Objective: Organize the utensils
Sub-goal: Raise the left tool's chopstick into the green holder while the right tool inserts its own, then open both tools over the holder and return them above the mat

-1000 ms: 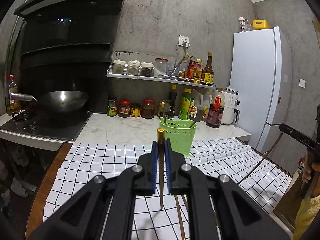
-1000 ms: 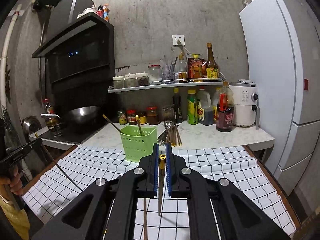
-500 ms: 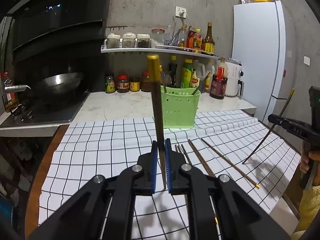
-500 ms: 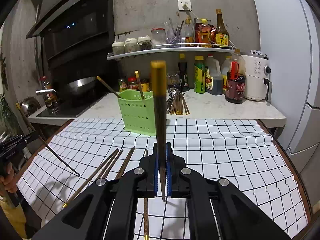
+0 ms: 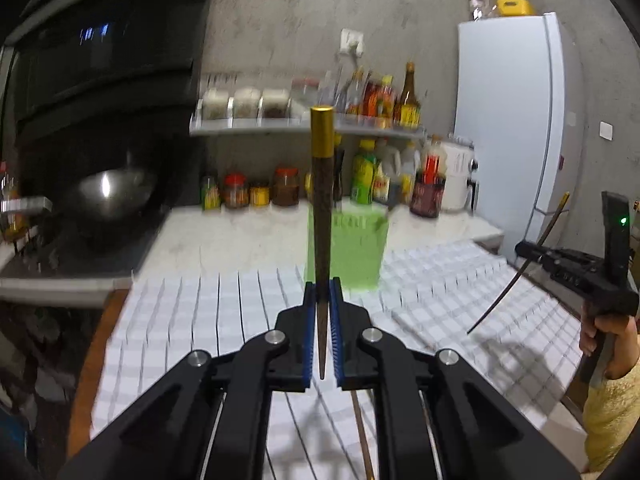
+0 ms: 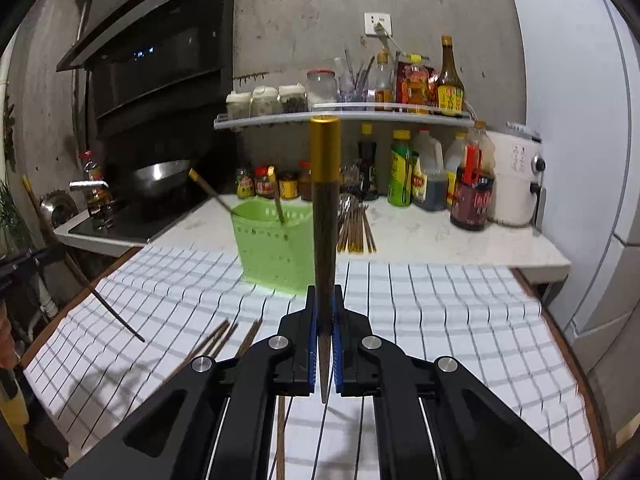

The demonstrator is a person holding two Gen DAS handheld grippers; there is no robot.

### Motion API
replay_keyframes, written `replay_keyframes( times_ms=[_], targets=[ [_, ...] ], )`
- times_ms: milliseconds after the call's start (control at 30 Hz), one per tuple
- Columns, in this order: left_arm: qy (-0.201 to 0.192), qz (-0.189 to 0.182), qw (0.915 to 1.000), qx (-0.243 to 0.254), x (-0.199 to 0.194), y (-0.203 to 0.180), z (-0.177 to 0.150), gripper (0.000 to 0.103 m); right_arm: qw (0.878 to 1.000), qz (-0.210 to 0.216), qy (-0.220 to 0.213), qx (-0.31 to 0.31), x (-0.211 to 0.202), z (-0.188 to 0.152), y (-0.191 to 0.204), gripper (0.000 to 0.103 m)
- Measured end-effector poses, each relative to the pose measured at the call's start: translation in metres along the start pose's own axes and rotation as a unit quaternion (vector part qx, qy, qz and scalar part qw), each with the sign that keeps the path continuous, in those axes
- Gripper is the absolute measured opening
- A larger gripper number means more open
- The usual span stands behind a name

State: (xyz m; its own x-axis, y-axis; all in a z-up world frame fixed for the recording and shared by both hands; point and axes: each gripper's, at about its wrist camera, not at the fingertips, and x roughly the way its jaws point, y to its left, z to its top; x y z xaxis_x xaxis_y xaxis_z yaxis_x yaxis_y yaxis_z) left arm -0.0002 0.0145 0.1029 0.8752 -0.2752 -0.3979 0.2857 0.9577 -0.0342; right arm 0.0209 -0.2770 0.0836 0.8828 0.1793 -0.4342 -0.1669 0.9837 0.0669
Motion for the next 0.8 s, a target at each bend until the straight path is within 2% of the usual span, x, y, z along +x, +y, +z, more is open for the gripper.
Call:
replay_keyframes(
  times_ms=[100, 200, 367, 433, 533, 667, 800],
  targets=[
    [-0.042, -0.008, 0.9991, -0.002, 0.008, -0.003, 0.032, 0.007, 0.999, -0.010, -0.038, -0.009, 0.011, 0.029, -0.001, 0.007],
    [-0.085, -0.022, 0.9960, -0.020, 0.027, -0.006, 0.070, 0.007, 0.997, 0.001, -0.082, -0.007, 0.023, 0.061, 0.001, 0.007],
    [-0.119, -0.023, 0.9922, -0.029, 0.068, -0.011, 0.111, 0.007, 0.988, 0.017, -0.150, 0.005, 0.047, 0.109, 0.006, 0.007],
    [-0.104, -0.034, 0.9931, -0.042, 0.094, -0.010, 0.119, 0.007, 0.988, 0.028, -0.154, 0.016, 0.064, 0.122, 0.005, 0.007],
    [-0.076, -0.031, 0.9958, -0.041, 0.132, -0.011, 0.119, 0.007, 0.990, 0.043, -0.131, 0.023, 0.097, 0.127, 0.006, 0.007],
    [-0.022, -0.025, 0.9988, -0.037, 0.182, -0.010, 0.107, 0.007, 0.996, 0.049, -0.074, 0.021, 0.142, 0.115, 0.009, 0.007],
    [0.013, -0.028, 0.9987, -0.039, 0.213, -0.007, 0.094, 0.007, 0.998, 0.053, -0.036, 0.019, 0.168, 0.105, 0.010, 0.010]
  ],
)
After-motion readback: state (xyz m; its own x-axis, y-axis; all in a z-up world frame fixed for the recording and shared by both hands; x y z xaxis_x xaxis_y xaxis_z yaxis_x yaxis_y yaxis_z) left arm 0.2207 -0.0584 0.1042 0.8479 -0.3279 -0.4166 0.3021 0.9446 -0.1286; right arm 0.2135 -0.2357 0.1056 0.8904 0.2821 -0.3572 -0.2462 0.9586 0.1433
